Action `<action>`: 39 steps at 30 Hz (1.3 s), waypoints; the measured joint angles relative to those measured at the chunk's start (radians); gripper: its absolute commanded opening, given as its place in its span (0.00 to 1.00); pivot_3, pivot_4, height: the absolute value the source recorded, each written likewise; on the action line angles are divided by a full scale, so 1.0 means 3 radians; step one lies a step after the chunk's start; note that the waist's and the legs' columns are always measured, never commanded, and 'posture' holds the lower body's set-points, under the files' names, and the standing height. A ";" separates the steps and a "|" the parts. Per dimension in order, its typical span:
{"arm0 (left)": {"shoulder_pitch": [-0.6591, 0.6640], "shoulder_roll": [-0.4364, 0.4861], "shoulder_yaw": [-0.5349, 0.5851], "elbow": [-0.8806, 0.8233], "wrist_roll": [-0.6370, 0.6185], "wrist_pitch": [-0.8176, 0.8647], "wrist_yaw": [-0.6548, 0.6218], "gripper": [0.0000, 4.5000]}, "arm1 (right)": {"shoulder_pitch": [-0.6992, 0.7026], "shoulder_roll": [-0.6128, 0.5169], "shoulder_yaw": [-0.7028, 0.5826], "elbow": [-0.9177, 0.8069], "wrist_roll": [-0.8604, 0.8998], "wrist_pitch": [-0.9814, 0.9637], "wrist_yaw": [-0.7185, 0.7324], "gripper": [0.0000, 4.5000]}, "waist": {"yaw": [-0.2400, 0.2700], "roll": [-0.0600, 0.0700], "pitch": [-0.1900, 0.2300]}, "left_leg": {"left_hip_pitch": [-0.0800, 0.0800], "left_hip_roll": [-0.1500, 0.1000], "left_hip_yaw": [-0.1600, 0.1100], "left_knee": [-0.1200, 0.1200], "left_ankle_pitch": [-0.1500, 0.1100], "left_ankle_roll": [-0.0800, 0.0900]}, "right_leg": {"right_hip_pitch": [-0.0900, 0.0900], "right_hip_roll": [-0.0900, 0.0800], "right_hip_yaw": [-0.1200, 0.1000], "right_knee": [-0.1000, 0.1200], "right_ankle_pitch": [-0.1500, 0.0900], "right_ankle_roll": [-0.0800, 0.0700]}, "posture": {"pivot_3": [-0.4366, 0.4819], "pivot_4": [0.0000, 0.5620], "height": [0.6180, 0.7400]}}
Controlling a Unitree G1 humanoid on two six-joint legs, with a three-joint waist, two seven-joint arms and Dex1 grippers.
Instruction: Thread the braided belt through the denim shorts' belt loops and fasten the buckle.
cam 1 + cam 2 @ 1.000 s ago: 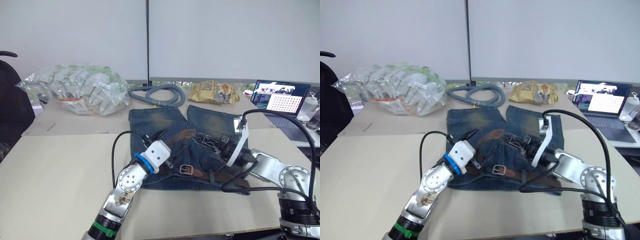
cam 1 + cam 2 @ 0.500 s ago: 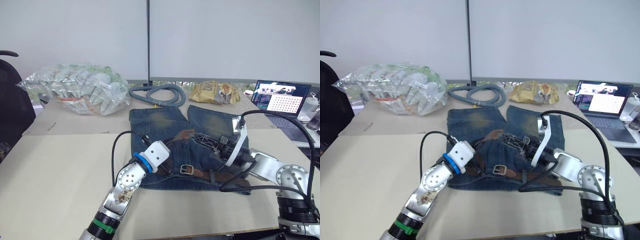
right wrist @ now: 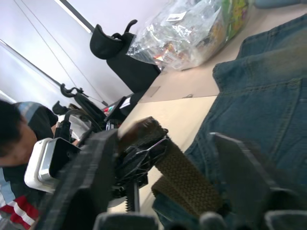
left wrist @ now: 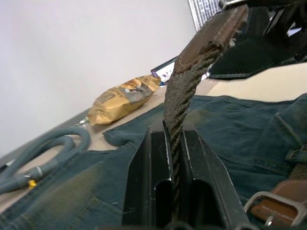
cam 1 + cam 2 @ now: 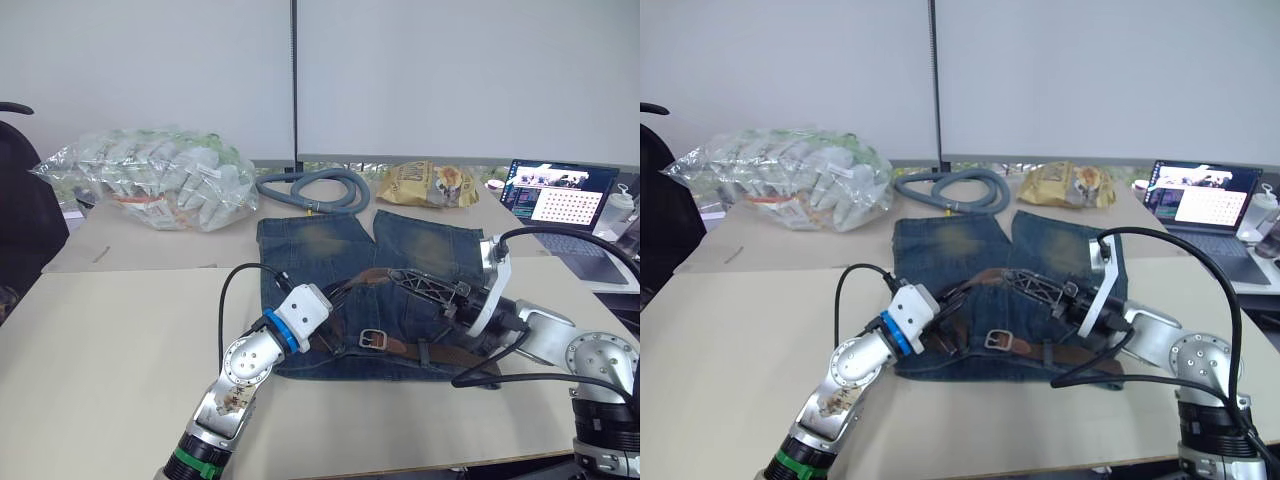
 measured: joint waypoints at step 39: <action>0.0840 0.0090 0.0313 -0.0924 -0.0985 0.1492 -0.0192 0.00 | 0.0750 -0.0067 0.0611 0.0060 -0.2651 -0.1676 0.1370 0.99 | -0.0002 0.0001 0.0000 | -0.0001 -0.0009 -0.0001 0.0005 -0.0014 -0.0025 | 0.0000 -0.0007 0.0001 0.0000 -0.0003 0.0011 | 0.48 0.27 1.00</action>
